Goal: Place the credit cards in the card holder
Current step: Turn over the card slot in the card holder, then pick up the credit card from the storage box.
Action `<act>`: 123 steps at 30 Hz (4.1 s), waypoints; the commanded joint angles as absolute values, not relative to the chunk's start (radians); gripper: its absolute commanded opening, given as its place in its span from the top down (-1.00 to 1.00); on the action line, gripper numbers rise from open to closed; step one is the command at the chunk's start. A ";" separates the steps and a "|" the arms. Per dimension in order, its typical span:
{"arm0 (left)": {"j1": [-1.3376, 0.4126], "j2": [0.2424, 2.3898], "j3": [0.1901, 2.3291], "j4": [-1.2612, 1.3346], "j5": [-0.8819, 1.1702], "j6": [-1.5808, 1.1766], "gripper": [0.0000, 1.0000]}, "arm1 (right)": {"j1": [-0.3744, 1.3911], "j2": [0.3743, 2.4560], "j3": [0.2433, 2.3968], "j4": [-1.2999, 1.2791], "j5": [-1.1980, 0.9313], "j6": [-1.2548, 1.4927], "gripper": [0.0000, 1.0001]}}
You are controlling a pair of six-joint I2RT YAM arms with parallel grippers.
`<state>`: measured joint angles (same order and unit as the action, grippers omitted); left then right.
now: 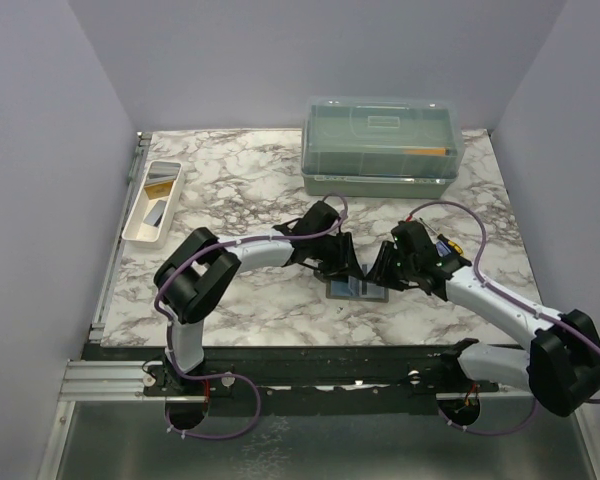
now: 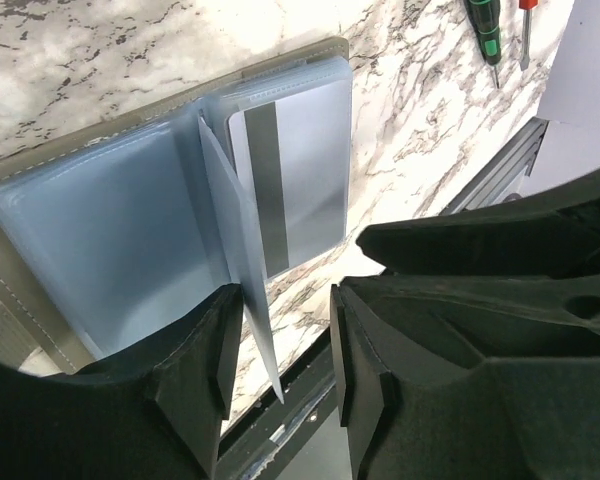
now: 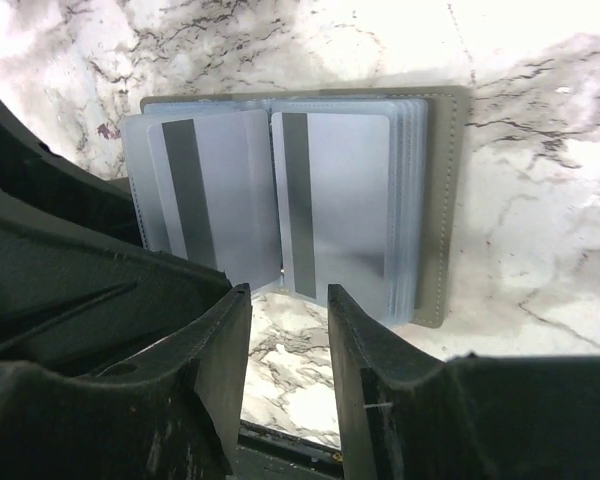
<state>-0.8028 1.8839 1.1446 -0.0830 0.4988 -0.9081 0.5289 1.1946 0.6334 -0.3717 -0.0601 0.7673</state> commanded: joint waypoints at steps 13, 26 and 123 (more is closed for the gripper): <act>-0.861 1.953 1.221 -0.034 0.494 -0.910 -0.08 | 0.532 1.051 0.693 -0.622 0.146 0.830 0.11; -0.788 1.776 1.161 -0.121 0.489 -0.840 -0.27 | 0.532 1.028 0.672 -0.560 0.094 0.789 -0.10; 0.315 2.009 1.356 0.137 -0.088 -1.273 0.05 | 0.434 1.344 0.756 -0.291 -0.118 0.479 -0.33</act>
<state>0.3065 2.0388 1.3331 0.0891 -0.0872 -1.2705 0.4381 1.3464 0.7597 -0.2996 -0.0978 0.4957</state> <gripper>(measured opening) 0.503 0.669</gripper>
